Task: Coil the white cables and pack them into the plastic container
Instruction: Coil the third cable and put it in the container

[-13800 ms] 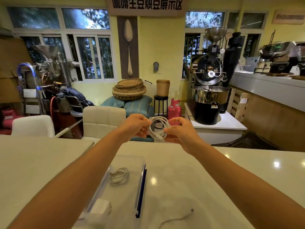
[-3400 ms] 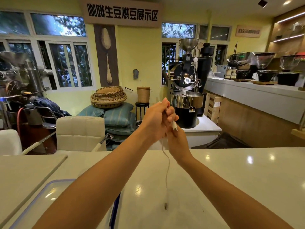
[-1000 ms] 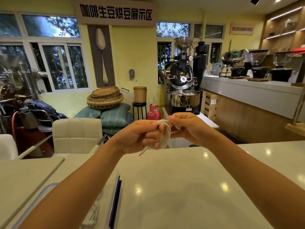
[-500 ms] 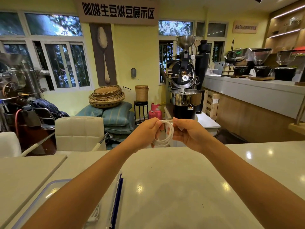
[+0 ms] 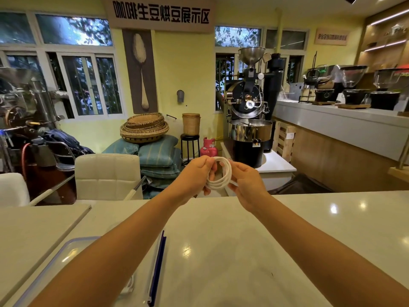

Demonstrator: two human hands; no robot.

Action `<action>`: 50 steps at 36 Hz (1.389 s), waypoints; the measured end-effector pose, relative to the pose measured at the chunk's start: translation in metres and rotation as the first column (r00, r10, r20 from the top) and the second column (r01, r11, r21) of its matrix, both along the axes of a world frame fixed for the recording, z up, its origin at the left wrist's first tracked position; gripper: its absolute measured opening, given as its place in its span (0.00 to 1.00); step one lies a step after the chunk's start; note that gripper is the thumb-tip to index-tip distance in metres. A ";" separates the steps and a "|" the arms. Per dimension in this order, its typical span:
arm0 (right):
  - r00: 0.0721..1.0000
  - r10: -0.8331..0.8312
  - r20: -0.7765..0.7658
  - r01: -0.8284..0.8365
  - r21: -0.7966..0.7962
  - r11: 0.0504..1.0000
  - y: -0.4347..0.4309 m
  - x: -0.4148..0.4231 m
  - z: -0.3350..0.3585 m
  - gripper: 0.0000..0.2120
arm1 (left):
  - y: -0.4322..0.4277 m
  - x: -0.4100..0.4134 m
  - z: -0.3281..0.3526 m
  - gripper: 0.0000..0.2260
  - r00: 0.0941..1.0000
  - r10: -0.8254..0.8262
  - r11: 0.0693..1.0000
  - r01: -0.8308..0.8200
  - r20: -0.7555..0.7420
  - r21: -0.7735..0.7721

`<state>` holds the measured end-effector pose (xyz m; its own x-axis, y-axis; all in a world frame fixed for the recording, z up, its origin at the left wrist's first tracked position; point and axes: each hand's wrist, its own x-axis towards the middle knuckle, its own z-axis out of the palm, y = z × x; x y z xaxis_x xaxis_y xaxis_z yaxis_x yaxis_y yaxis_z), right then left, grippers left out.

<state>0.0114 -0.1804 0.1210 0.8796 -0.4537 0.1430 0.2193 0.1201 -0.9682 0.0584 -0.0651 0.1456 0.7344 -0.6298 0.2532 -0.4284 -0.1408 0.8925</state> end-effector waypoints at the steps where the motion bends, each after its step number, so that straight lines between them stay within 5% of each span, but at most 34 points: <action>1: 1.000 -0.029 -0.011 0.029 -0.009 1.000 0.003 0.000 0.000 0.10 | -0.001 0.000 -0.001 0.16 1.000 0.015 1.000 -0.015 0.009 0.006; 6: 0.996 -0.021 -0.081 0.014 -0.080 0.997 0.015 0.003 -0.001 0.12 | -0.003 0.003 -0.005 0.16 0.982 0.100 0.992 -0.111 0.161 0.062; 12: 0.967 0.250 -0.049 -0.232 0.229 0.945 0.004 0.002 0.008 0.19 | 0.001 0.004 -0.002 0.13 0.936 0.119 0.973 -0.177 0.332 0.151; 18: 0.957 0.276 -0.085 -0.284 -0.092 0.954 0.002 0.002 0.009 0.07 | 0.004 0.011 0.000 0.09 0.904 0.109 0.946 -0.222 0.413 0.237; 24: 0.943 0.317 -0.105 -0.329 -0.141 0.934 -0.002 -0.003 0.013 0.09 | 0.006 0.017 -0.004 0.06 0.867 0.078 0.908 -0.266 0.492 0.324; 33: 0.920 0.392 -0.029 -0.393 -0.028 0.919 0.005 0.000 0.008 0.15 | 0.007 0.020 -0.001 0.10 0.943 0.079 0.937 -0.181 0.324 0.299; 39: 0.989 0.129 -0.069 -0.142 -0.230 0.963 0.020 0.007 -0.001 0.08 | 0.010 0.021 -0.011 0.13 0.984 0.049 0.962 -0.092 0.169 0.259; 41: 0.999 0.035 -0.035 -0.046 -0.408 0.912 0.024 0.008 -0.005 0.03 | 0.012 0.021 -0.013 0.14 0.992 0.054 0.969 -0.081 0.118 0.233; 44: 0.998 -0.047 0.041 0.062 -0.628 0.776 0.028 0.011 -0.012 0.12 | 0.017 0.024 -0.016 0.16 0.997 0.037 0.975 -0.053 0.075 0.218; 50: 0.993 -0.092 0.073 0.111 -0.842 0.528 0.032 0.011 -0.017 0.15 | 0.031 0.032 -0.021 0.15 1.000 -0.014 0.965 0.009 0.017 0.261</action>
